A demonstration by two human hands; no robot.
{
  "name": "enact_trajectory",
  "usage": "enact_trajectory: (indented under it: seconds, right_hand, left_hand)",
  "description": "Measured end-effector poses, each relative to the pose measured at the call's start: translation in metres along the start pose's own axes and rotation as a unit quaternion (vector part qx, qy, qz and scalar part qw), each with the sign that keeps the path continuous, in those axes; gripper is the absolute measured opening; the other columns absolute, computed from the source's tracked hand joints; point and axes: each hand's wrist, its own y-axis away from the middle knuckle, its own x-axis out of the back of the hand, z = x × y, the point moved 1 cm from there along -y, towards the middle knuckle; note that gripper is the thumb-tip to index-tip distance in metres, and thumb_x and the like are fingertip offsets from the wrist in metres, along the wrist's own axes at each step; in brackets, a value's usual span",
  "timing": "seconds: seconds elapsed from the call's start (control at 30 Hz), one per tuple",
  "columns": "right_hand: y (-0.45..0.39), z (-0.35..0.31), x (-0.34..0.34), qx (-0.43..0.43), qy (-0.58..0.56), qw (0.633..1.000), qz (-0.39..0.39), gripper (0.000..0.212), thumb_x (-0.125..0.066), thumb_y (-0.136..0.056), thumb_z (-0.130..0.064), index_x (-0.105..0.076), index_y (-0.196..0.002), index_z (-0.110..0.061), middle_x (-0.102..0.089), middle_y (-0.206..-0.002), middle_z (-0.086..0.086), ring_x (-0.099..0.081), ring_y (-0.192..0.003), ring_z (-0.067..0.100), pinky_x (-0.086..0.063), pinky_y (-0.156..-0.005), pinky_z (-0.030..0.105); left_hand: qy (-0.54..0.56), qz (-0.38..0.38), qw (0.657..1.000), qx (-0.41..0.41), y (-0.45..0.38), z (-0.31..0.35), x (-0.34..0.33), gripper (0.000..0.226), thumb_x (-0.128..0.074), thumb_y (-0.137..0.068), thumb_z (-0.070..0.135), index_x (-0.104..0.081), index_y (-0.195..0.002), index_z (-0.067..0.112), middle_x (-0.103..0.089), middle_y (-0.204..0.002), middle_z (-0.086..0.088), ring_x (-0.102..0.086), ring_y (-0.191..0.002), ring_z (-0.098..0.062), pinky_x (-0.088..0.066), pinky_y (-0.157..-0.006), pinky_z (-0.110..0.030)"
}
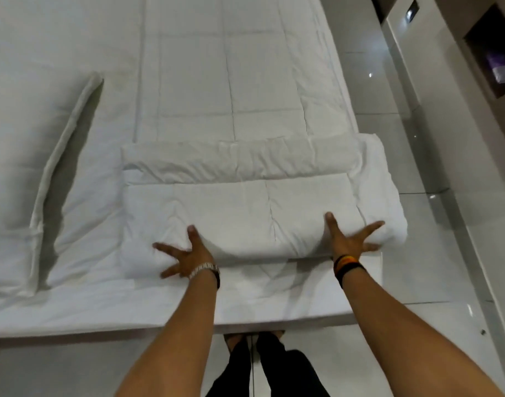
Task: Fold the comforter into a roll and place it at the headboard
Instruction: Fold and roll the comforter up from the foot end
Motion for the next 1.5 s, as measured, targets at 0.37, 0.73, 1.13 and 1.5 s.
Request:
enact_trajectory:
  seconds: [0.37, 0.73, 1.13, 1.5]
  right_hand:
    - [-0.035, -0.011, -0.028, -0.086, -0.073, 0.992, 0.050, 0.142, -0.101, -0.060, -0.037, -0.004, -0.162, -0.053, 0.010, -0.169, 0.029, -0.025, -0.153, 0.043, -0.031, -0.117, 0.057]
    - [0.048, 0.017, 0.040, -0.006, -0.101, 0.995, 0.002, 0.128, -0.097, -0.068, -0.019, -0.014, -0.162, -0.045, -0.035, -0.159, 0.028, -0.047, -0.139, 0.042, -0.041, -0.109, 0.054]
    - [0.220, 0.140, 0.146, -0.001, -0.053, 0.998, 0.037, 0.127, -0.094, -0.074, -0.014, -0.009, -0.165, -0.042, -0.011, -0.170, 0.023, -0.030, -0.150, 0.043, -0.030, -0.119, 0.055]
    - [0.189, -0.069, 0.065, 0.173, -0.126, 0.977, -0.015, 0.117, -0.086, -0.082, -0.032, -0.006, -0.166, -0.042, -0.009, -0.171, 0.019, -0.036, -0.149, 0.039, -0.031, -0.120, 0.048]
  left_hand:
    - [0.182, 0.035, 0.980, -0.078, -0.040, 0.000, -0.015, 0.122, -0.096, -0.063, 0.020, -0.021, -0.157, 0.037, -0.036, -0.149, 0.005, -0.048, -0.126, -0.016, -0.039, -0.105, -0.029]
    - [0.247, 0.031, 0.955, -0.160, 0.029, -0.024, 0.075, 0.096, -0.082, -0.071, 0.000, -0.034, -0.150, 0.030, -0.046, -0.129, 0.008, -0.054, -0.109, -0.017, -0.040, -0.093, -0.024]
    - [0.177, 0.004, 0.978, -0.108, 0.094, -0.135, 0.256, 0.098, -0.069, -0.082, 0.002, -0.015, -0.154, 0.042, -0.047, -0.139, -0.012, -0.053, -0.102, -0.029, -0.045, -0.092, -0.039]
    - [0.144, -0.087, 0.942, -0.289, 0.090, 0.064, 0.190, 0.107, -0.072, -0.085, 0.015, 0.000, -0.158, 0.047, -0.042, -0.153, -0.010, -0.055, -0.117, -0.026, -0.037, -0.093, -0.030]
